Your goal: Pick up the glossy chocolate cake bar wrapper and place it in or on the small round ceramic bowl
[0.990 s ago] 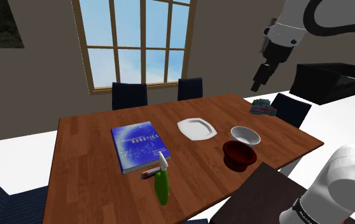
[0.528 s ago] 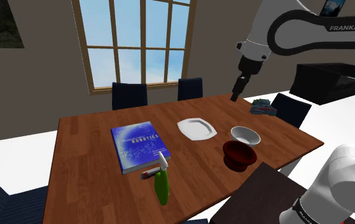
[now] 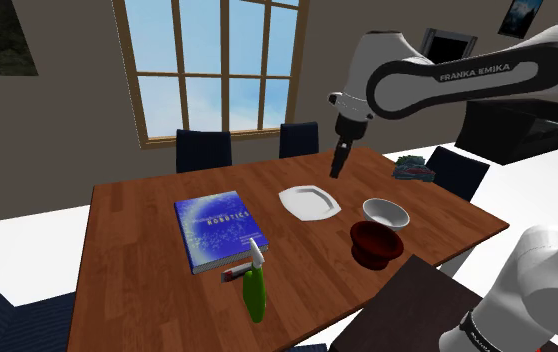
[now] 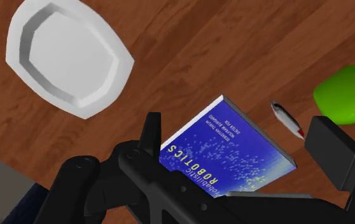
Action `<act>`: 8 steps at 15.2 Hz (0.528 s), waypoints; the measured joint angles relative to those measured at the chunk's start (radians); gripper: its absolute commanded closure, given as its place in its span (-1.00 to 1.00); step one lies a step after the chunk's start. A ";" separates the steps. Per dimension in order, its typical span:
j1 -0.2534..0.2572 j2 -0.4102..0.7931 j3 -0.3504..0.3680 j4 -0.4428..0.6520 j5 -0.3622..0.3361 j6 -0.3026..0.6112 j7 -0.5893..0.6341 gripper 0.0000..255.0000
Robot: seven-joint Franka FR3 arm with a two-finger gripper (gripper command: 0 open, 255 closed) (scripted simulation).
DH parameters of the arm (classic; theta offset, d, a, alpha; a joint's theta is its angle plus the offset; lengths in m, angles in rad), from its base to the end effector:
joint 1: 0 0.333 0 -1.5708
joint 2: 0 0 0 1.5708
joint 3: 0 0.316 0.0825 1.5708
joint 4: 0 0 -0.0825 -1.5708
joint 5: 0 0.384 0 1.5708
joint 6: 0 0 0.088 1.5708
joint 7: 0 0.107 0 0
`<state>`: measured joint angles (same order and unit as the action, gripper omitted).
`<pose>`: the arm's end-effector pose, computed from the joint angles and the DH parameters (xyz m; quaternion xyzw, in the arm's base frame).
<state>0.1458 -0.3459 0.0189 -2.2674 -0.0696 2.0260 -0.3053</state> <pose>0.4525 0.0718 0.5067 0.9674 0.2453 0.0495 0.0388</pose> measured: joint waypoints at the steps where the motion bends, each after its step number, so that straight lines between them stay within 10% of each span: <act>1: 0.008 0.021 0.004 -0.006 0.001 0.024 -0.014 -1.00; 8: 0.056 0.250 0.035 0.073 0.000 0.153 -0.110 -1.00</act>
<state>0.2023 -0.0961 0.0540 -2.1943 -0.0696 2.1787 -0.4157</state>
